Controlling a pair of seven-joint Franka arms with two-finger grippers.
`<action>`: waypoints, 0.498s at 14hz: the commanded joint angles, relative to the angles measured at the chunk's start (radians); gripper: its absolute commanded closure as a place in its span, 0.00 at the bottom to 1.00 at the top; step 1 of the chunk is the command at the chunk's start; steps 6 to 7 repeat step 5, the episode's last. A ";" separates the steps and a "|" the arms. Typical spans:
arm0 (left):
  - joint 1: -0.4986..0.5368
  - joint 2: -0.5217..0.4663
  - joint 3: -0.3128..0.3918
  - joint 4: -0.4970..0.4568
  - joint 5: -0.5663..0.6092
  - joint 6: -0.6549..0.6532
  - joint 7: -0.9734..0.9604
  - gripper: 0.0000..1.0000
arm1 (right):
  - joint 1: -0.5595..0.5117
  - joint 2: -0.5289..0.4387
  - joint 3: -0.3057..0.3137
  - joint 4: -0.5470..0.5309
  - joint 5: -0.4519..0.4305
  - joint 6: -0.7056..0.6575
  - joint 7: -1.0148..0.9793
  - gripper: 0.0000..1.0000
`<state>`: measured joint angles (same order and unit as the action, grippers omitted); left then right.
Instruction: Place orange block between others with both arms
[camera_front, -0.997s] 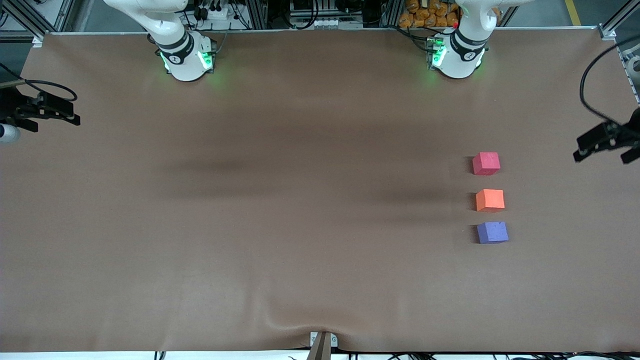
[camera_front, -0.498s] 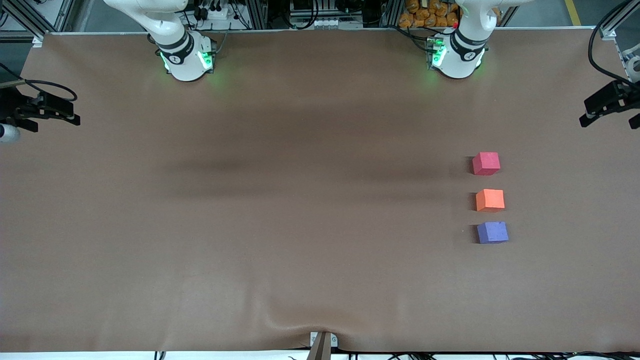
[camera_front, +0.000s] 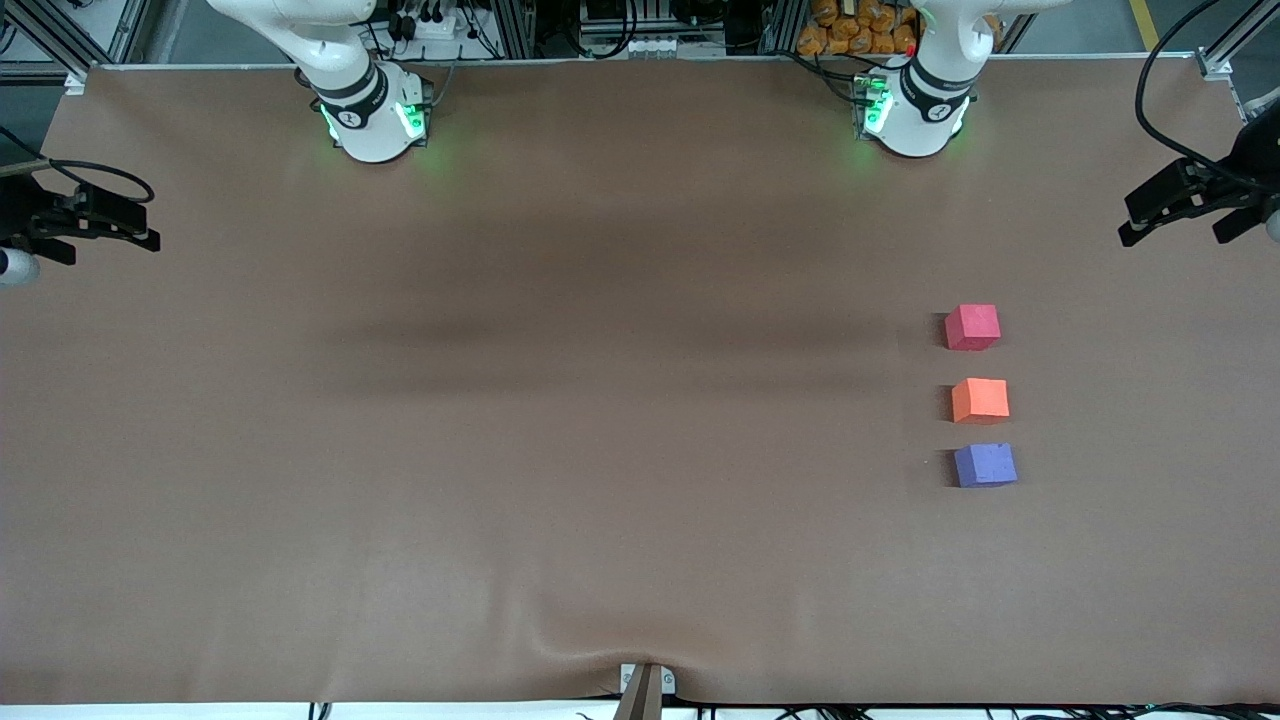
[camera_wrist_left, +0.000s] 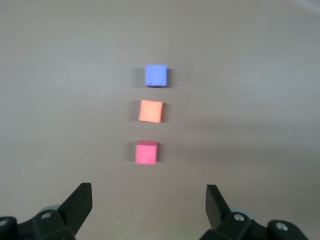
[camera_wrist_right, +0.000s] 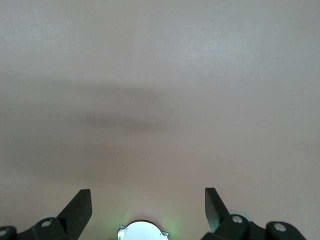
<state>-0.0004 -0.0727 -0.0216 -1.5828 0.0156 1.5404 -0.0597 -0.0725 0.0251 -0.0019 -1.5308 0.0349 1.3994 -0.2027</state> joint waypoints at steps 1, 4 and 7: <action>0.000 0.013 -0.008 0.027 0.044 -0.034 -0.006 0.00 | -0.009 -0.030 0.005 -0.028 -0.001 0.010 0.000 0.00; -0.001 0.010 -0.006 0.029 0.044 -0.034 -0.011 0.00 | -0.009 -0.040 0.005 -0.046 0.000 0.059 0.000 0.00; -0.001 0.008 -0.006 0.029 0.044 -0.034 -0.011 0.00 | -0.009 -0.056 0.005 -0.069 0.000 0.082 0.002 0.00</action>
